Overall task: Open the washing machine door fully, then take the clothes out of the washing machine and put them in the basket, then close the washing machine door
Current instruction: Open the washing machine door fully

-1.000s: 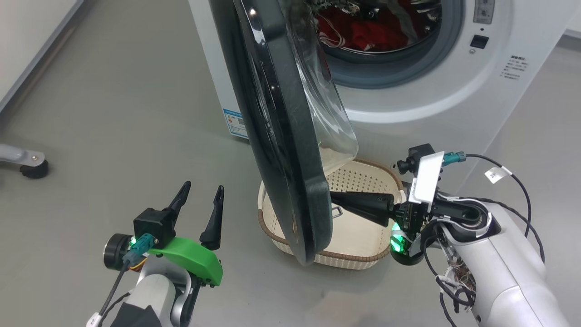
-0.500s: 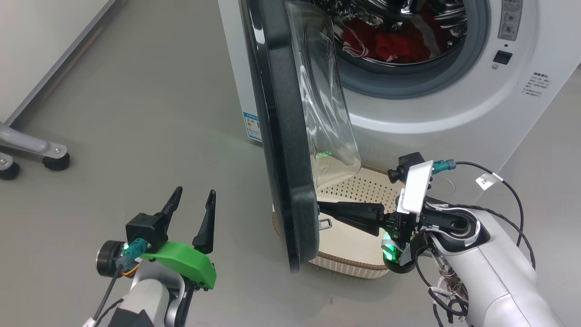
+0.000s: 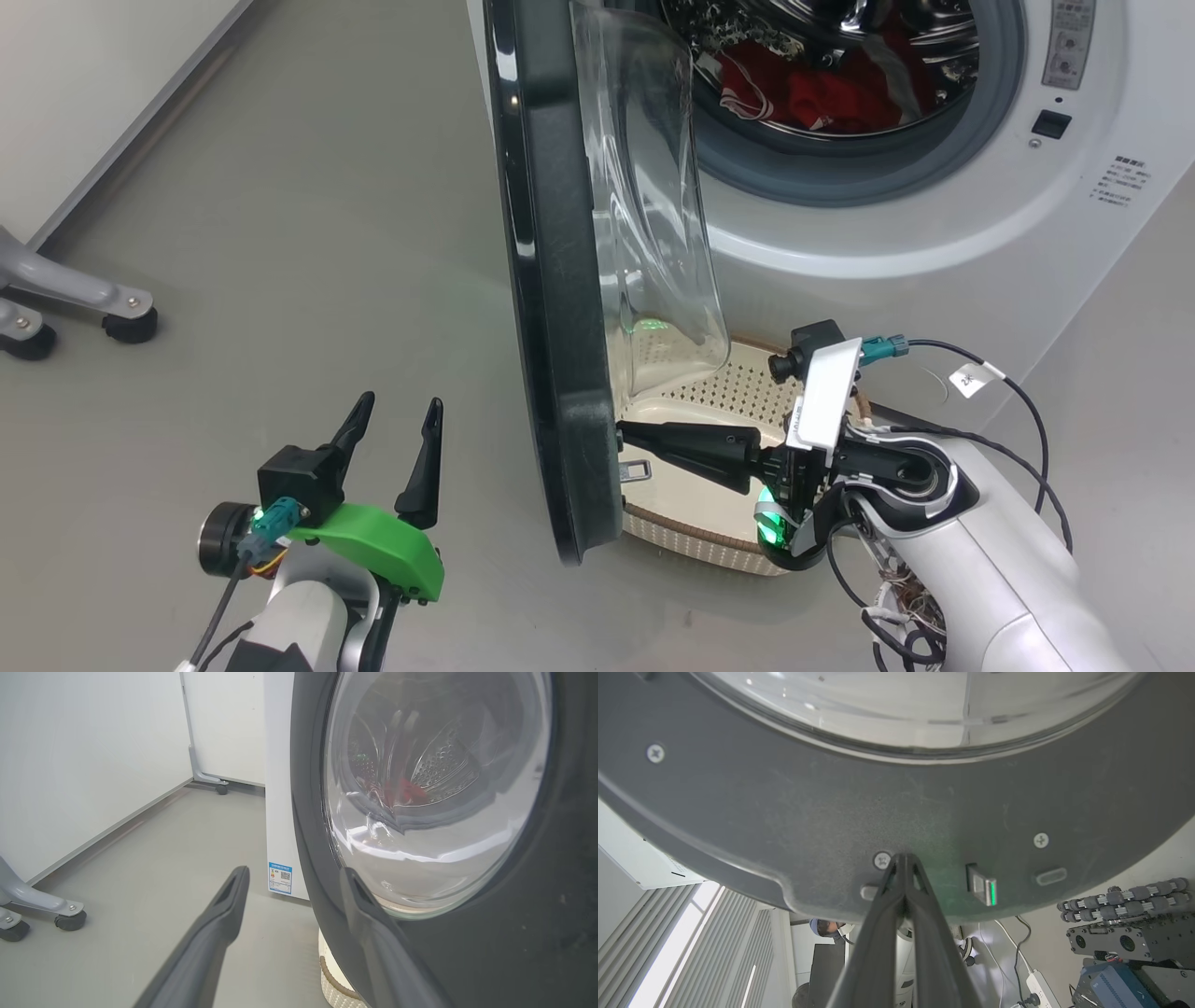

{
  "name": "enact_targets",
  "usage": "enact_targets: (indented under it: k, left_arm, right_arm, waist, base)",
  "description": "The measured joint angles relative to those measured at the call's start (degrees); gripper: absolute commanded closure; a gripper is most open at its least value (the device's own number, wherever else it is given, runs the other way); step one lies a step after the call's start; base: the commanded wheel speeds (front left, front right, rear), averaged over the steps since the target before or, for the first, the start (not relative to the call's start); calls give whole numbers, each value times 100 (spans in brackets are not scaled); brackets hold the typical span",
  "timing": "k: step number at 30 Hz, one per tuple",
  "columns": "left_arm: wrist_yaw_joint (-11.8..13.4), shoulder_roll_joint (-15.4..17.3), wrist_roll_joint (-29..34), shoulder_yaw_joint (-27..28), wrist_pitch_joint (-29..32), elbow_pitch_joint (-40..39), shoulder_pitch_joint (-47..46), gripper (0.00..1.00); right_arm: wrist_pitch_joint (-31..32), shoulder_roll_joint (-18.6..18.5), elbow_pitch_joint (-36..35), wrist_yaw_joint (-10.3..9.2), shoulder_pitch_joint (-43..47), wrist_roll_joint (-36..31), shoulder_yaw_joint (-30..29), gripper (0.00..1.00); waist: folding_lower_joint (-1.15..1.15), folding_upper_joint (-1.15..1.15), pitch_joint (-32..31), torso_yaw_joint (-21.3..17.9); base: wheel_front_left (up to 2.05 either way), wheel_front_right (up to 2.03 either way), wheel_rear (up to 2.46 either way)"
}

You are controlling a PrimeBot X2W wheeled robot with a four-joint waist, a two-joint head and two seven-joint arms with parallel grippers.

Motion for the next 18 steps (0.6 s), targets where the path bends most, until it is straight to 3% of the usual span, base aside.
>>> enact_targets:
  k: [18]
  left_arm:
    - [53, -1, -41, 26, 0, -41, 21, 0]
  right_arm:
    - [-689, 16, -126, -1, 125, 73, 244, 100]
  waist:
    - [0, 0, 8, -36]
  base:
    - [0, 0, 0]
